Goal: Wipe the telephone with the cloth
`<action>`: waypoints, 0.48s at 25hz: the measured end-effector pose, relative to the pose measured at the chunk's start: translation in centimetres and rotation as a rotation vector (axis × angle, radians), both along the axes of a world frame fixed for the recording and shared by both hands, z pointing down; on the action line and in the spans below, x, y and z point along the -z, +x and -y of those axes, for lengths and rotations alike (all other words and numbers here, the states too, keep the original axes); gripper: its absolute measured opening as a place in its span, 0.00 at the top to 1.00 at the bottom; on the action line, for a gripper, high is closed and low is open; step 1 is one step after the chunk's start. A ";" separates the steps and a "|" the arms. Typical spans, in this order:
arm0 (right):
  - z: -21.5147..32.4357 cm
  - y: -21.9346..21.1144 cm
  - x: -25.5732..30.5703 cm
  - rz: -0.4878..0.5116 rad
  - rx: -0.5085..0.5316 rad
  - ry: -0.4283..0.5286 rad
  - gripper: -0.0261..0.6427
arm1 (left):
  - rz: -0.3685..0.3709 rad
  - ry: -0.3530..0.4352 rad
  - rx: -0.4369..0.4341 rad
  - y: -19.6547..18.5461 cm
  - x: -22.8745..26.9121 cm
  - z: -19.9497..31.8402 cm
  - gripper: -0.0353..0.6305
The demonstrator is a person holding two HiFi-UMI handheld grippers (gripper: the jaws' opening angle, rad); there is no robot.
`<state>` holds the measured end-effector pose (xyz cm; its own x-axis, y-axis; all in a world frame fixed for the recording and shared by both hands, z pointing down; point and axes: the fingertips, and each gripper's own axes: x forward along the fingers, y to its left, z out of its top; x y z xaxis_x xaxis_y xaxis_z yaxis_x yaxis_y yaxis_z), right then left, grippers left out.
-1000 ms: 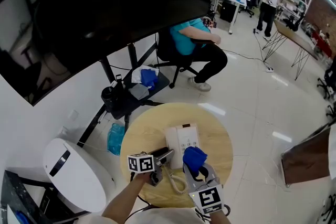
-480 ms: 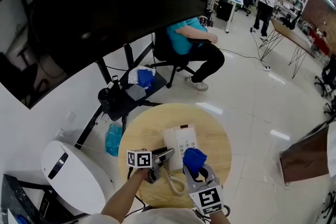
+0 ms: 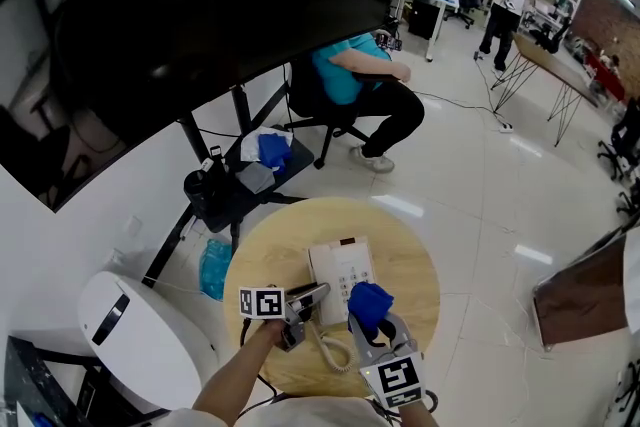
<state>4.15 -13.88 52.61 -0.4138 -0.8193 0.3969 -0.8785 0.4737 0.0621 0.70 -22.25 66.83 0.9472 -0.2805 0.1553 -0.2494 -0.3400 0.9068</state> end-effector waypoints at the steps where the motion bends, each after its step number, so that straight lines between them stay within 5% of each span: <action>1: 0.0 0.0 0.1 0.001 0.001 0.002 0.87 | 0.004 0.003 0.003 0.0 0.2 -0.1 0.82; 12: -0.3 -0.4 1.2 0.010 0.019 0.041 0.87 | -0.073 0.046 0.037 0.2 4.9 -1.1 0.83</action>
<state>3.79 -13.57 51.36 -0.4336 -0.8267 0.3587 -0.8698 0.4880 0.0731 0.87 -21.16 61.96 0.9444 -0.3208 0.0719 -0.1959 -0.3734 0.9067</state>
